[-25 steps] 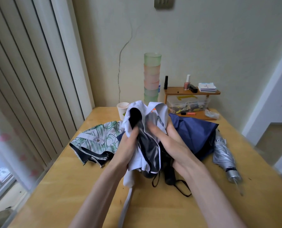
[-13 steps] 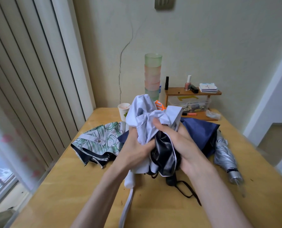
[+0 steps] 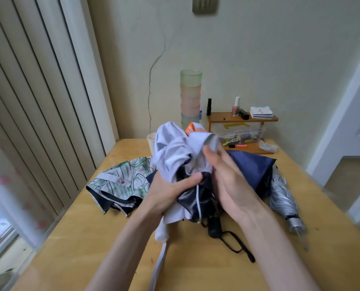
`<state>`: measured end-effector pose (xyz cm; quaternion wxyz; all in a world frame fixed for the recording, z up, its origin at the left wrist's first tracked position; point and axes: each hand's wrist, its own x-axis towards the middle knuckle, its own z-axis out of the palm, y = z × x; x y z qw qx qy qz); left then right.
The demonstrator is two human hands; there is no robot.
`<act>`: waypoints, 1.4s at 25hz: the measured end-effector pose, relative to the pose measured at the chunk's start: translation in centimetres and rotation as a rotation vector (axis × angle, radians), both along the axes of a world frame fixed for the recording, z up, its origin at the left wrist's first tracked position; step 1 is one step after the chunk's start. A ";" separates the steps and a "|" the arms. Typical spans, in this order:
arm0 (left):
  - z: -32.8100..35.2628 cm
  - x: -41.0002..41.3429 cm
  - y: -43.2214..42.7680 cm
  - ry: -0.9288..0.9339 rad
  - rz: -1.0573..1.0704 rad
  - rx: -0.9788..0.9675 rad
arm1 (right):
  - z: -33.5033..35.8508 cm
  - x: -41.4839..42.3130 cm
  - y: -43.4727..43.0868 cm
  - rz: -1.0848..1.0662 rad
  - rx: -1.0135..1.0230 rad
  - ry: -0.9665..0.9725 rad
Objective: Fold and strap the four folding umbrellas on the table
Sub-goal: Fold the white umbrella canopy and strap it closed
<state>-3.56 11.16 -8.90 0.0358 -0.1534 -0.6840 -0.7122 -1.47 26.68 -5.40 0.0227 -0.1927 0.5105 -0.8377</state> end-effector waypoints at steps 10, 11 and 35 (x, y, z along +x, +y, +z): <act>-0.3 -0.9 -4.0 -0.246 -0.044 0.154 | -1.1 -2.0 2.0 -0.614 0.184 0.049; -0.2 -0.9 -4.2 -0.247 -0.059 0.159 | -0.8 -1.8 2.2 -0.573 0.124 0.020; 0.1 0.4 -2.2 -0.221 -0.128 0.024 | -1.3 -1.6 0.9 -0.443 0.308 0.080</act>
